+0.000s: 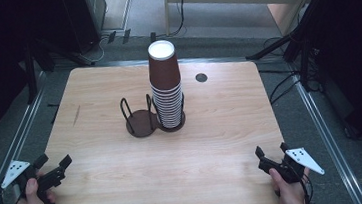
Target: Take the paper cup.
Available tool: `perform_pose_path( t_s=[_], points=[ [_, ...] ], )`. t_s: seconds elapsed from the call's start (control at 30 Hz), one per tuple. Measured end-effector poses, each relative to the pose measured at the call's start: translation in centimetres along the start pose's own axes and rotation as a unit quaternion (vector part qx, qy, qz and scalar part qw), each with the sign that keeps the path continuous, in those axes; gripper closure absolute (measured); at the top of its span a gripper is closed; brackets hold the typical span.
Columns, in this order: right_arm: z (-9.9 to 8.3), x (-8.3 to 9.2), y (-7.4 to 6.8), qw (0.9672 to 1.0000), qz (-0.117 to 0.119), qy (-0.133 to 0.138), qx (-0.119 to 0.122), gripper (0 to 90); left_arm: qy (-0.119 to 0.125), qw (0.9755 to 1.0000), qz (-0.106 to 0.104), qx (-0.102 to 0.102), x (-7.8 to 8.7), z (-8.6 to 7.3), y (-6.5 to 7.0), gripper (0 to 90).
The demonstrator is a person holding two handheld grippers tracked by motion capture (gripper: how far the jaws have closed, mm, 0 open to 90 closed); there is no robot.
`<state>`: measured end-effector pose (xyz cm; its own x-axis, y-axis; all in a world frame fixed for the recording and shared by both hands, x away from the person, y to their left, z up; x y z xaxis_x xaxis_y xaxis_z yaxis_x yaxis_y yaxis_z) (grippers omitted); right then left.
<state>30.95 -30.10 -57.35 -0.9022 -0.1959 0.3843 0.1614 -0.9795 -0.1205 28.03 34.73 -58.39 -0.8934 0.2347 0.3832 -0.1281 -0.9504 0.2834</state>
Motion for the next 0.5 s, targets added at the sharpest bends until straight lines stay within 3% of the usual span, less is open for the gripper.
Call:
perform_pose_path(
  t_s=[0.23, 0.4, 0.5],
  points=[
    [1.2, 0.1, -1.1, 0.9998, 0.005, 0.019, -0.008, 10.9, -0.004, 0.9999, 0.009, -0.006, -0.3, -0.1, 0.1, 7.1],
    [2.8, -0.1, -3.5, 0.9993, 0.011, 0.035, 0.011, 8.4, -0.005, 0.9999, 0.008, -0.004, -0.3, -0.1, 0.0, 7.1],
    [3.7, -0.2, -4.6, 0.9990, 0.018, 0.041, 0.008, 8.4, -0.005, 0.9999, 0.010, -0.005, -0.3, -0.1, 0.1, 7.1]
  ],
)
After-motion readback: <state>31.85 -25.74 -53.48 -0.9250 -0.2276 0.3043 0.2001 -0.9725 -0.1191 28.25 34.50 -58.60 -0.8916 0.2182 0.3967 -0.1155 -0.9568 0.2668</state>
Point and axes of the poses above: each handheld gripper's, and its own axes: x roughly backward along the jaws, z roughly out of its top, y roughly to its right, the point moved 9 cm from there along -x, roughly forward along the jaws, and after that the axes turned 2 degrees about -y, right-handed, at the moved point
